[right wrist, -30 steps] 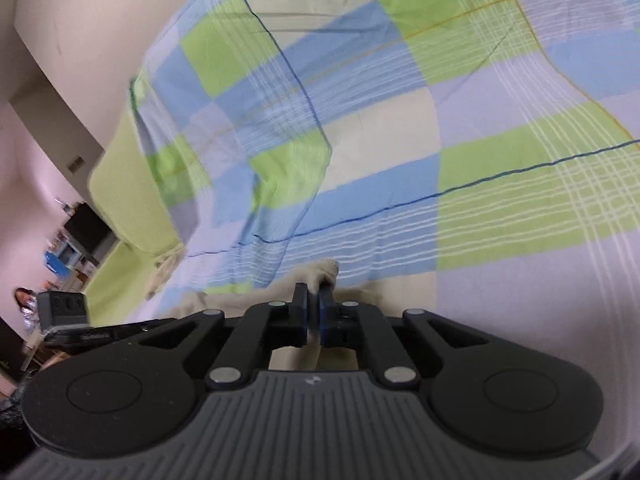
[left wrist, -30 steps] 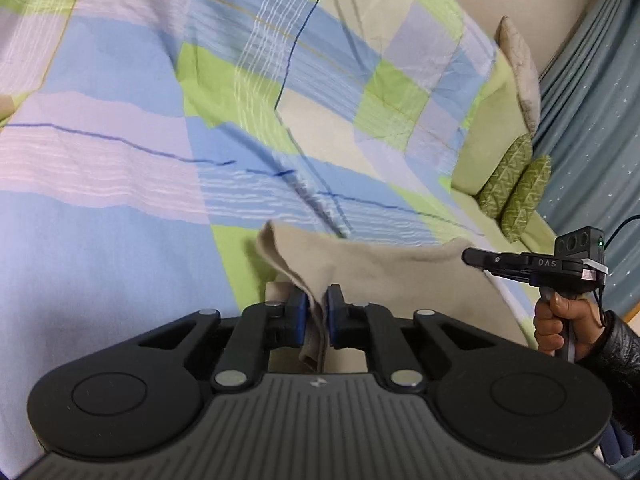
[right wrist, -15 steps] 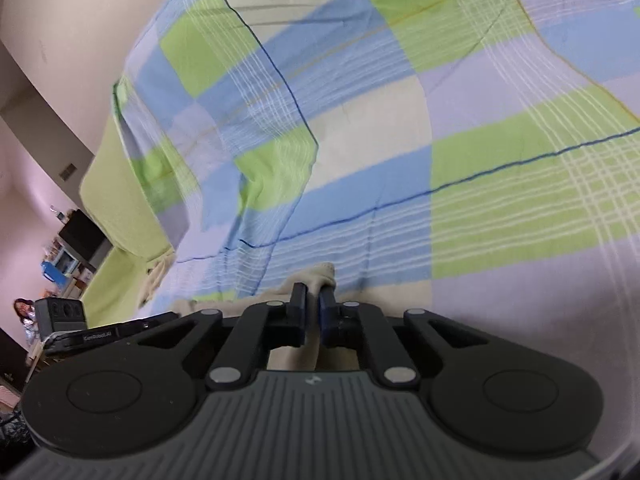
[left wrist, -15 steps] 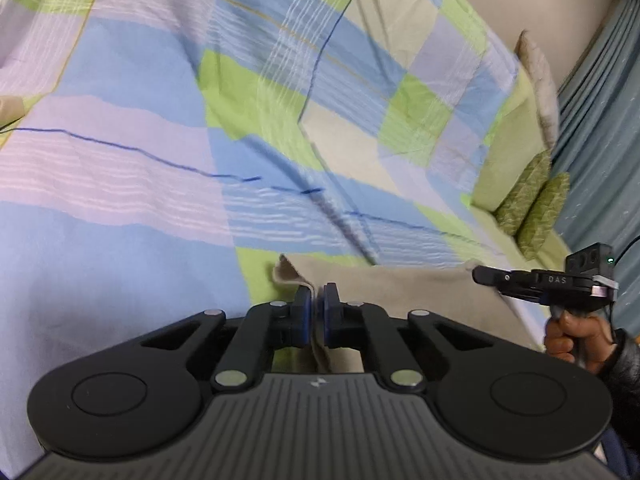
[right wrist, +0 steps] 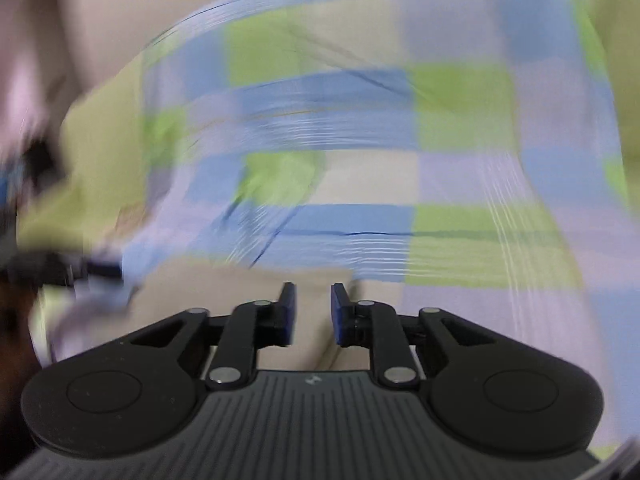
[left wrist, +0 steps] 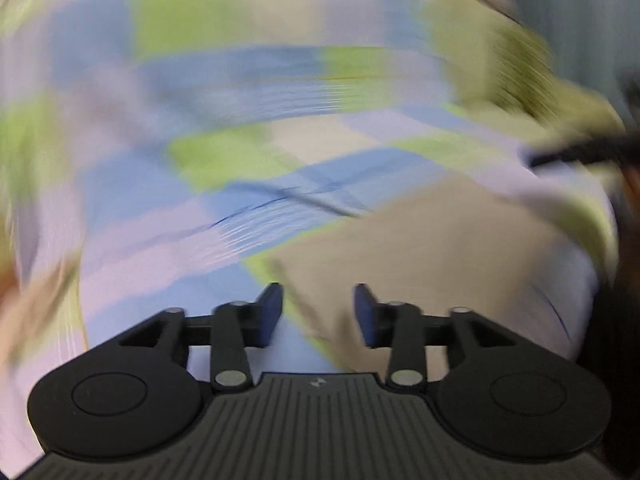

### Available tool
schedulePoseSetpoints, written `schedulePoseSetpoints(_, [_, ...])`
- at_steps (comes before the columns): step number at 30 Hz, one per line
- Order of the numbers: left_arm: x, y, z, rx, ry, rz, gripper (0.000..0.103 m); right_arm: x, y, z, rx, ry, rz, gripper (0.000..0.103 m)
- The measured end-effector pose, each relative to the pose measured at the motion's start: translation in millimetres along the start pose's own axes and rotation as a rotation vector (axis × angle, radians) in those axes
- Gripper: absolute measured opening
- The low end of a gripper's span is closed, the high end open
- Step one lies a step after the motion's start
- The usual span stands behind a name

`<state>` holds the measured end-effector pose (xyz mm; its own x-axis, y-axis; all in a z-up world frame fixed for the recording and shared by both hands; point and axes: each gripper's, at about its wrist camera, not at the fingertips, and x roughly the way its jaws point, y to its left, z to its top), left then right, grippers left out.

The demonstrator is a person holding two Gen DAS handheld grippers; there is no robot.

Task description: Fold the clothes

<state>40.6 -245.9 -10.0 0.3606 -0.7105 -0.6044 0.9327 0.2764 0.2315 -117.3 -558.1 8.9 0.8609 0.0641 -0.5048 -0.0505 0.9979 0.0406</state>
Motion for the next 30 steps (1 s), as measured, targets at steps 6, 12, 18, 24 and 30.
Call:
schedulePoseSetpoints(6, [9, -77, -15, 0.428, 0.080, 0.107, 0.048, -3, 104, -45, -0.583, 0.091, -0.112, 0.025])
schedulePoseSetpoints(12, [22, -75, -6, 0.372, 0.061, 0.127, 0.048, 29, 149, -61, -0.877, 0.094, -0.156, 0.025])
schedulePoseSetpoints(18, [39, -72, -10, 0.441, 0.098, 0.144, 0.019, 63, 156, -67, -1.031, 0.100, -0.164, 0.014])
schedulePoseSetpoints(24, [32, -64, -18, 0.396, 0.105, 0.154, 0.014, 61, 109, -88, -1.009, 0.177, -0.257, 0.015])
schedulePoseSetpoints(30, [24, -71, -18, 0.401, 0.114, 0.169, 0.005, 59, 102, -90, -0.896, 0.191, -0.270, 0.011])
